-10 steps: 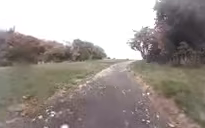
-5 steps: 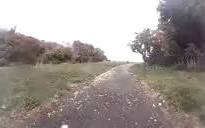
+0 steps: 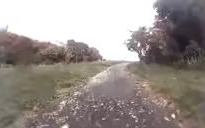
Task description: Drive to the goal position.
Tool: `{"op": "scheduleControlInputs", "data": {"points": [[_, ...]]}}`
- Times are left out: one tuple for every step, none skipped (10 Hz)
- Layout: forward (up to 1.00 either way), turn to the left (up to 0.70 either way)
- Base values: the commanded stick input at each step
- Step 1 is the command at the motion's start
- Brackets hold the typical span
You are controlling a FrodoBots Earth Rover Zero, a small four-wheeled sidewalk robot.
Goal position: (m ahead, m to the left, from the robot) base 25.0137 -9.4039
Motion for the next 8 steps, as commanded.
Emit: {"op": "scheduleControlInputs", "data": {"points": [[1.0, 0.0], [1.0, -0.1], [1.0, -0.22], [1.0, -0.29], [1.0, -0.15], [1.0, 0.0], [1.0, 0.0], [1.0, 0.0]]}}
